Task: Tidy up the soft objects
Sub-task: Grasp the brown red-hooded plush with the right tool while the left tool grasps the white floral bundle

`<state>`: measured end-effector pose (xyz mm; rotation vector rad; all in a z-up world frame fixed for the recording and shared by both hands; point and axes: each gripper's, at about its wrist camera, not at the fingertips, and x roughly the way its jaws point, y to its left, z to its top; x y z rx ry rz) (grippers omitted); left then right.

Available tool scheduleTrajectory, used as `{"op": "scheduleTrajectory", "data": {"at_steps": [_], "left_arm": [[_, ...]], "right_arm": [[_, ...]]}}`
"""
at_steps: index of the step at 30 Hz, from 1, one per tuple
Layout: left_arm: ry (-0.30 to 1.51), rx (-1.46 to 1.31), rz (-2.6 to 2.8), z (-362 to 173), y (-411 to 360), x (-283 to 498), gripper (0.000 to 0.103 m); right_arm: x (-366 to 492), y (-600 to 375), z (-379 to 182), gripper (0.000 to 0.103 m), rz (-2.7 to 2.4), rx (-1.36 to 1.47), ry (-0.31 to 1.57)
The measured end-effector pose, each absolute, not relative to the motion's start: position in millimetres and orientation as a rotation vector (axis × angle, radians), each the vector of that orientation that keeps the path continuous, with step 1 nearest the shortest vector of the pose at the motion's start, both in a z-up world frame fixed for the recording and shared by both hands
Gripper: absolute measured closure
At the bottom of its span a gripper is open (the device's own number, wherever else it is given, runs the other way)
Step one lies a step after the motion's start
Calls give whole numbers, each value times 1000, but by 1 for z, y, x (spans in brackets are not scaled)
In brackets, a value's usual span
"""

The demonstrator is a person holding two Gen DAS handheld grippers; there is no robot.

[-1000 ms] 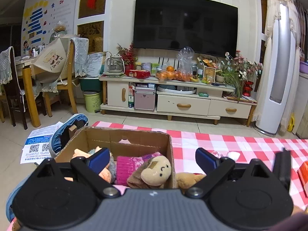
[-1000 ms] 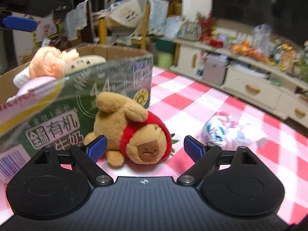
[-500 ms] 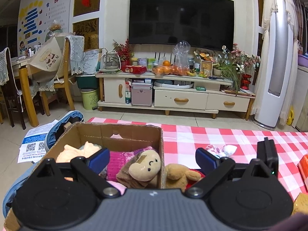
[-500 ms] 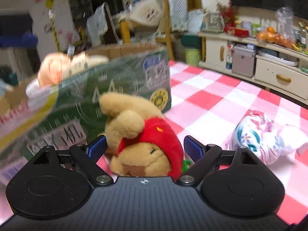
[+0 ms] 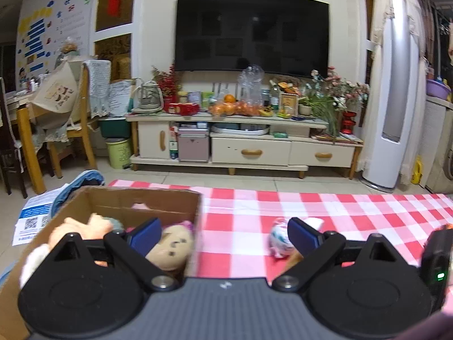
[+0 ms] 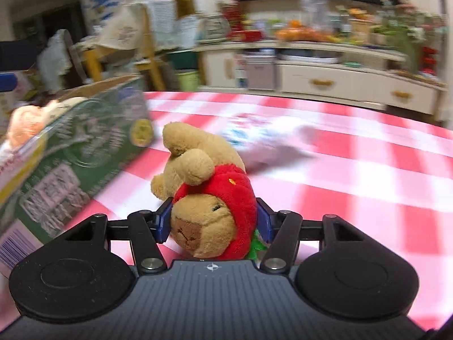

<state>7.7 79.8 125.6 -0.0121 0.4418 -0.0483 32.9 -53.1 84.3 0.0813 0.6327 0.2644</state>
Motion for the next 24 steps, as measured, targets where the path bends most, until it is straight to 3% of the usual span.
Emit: {"op": "scheduleTrajectory", "data": {"at_steps": [15,19,24], "left_arm": [[475,132,-151,91,9,23,8],[486,169,-156,75,-7,33,8],[502,237,-143,52,-27,52,8]], "right_arm": [[-12,-140,68,27,-168,181,572],[-14,-147,75,5,-140,217,547],[-5,-153,74,3,-119,239,565]]}}
